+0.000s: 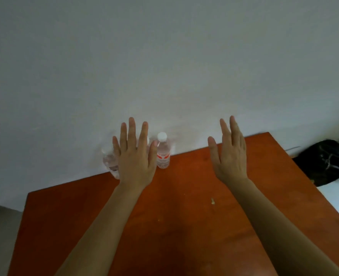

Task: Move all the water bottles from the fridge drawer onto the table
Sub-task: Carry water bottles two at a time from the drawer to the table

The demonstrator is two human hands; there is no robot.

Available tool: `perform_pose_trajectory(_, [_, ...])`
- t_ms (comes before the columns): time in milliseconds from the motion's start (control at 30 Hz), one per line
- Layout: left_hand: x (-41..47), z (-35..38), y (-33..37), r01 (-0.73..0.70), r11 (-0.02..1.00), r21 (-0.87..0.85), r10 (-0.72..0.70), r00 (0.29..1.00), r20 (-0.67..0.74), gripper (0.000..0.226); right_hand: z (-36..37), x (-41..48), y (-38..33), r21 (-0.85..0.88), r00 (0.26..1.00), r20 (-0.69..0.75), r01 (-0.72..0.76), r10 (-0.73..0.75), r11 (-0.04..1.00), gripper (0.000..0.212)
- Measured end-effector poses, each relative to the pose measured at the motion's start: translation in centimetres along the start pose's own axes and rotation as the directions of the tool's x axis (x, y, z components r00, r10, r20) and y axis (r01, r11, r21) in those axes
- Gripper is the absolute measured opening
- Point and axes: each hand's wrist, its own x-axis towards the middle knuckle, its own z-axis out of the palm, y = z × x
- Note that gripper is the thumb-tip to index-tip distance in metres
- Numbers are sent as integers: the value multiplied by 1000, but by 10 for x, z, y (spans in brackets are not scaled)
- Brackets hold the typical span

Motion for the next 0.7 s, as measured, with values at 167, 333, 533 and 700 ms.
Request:
perform_pose_trajectory(167, [5,-18,113,-143,988,-49,144,990,10,66,-101,-28,53,-140,982,-188,-57,30,988,66])
perform_pose_trajectory(333, [-22,-33,249,-335,930,-148,336,942,-19,68,-218,-90,122,-202,916,-381,-213,124,956,71])
perform_pose_trajectory(533, [-136,-40,445,-552,779,-296,569,822,-36,67,-366,-238,226,-254,809,-545,-412,222,875,79])
perform_pose_trajectory(700, [-256,-50,607,-701,579,-416,749,659,-68,66,-488,-387,307,-288,694,-663,-584,282,759,80])
